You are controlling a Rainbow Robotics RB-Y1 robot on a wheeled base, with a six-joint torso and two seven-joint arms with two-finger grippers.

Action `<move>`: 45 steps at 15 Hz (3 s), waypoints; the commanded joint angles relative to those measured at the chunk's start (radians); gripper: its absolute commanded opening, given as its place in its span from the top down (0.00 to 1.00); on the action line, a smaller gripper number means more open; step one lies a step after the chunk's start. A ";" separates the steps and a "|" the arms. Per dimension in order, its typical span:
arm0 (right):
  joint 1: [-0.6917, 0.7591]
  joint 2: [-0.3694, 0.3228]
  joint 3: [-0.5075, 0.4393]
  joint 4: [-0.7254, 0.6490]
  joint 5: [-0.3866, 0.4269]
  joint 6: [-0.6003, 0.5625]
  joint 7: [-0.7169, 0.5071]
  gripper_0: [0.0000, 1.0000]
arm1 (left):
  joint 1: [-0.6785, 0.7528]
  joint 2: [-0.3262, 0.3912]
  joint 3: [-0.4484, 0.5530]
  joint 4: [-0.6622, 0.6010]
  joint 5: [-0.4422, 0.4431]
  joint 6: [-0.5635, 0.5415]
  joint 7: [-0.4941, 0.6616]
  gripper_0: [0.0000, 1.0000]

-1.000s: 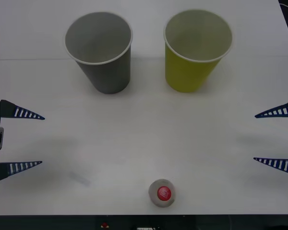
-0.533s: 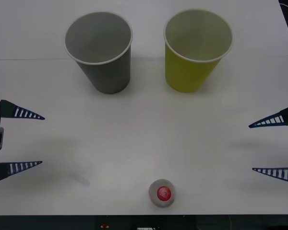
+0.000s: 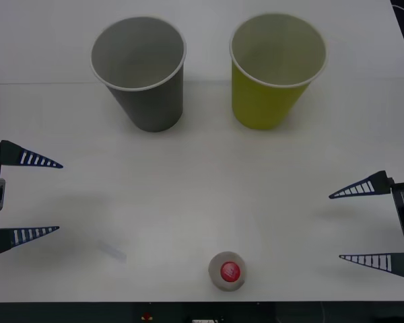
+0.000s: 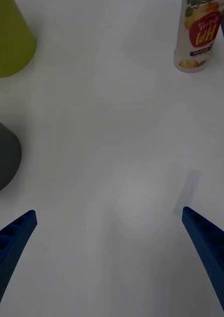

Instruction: Put the can into the green bin and the plastic bottle into the gray bin

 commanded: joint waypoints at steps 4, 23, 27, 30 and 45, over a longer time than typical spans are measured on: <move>-0.074 0.100 0.103 0.122 -0.029 -0.043 0.167 0.00 | 0.000 0.000 0.000 0.000 0.000 0.000 0.000 0.00; -0.116 0.410 0.284 0.257 -0.010 -0.018 0.245 0.00 | 0.000 0.000 0.000 0.000 0.000 0.000 0.000 0.00; -0.120 0.465 0.316 0.257 0.014 0.028 0.247 0.00 | 0.000 0.000 0.000 0.000 0.000 0.000 0.000 0.00; -0.120 0.496 0.354 0.257 0.016 0.072 0.251 0.00 | 0.000 0.000 0.000 0.000 0.000 0.000 0.000 0.00; -0.125 0.529 0.380 0.257 0.028 0.125 0.261 1.00 | 0.000 0.000 0.000 0.000 0.000 0.000 0.000 0.00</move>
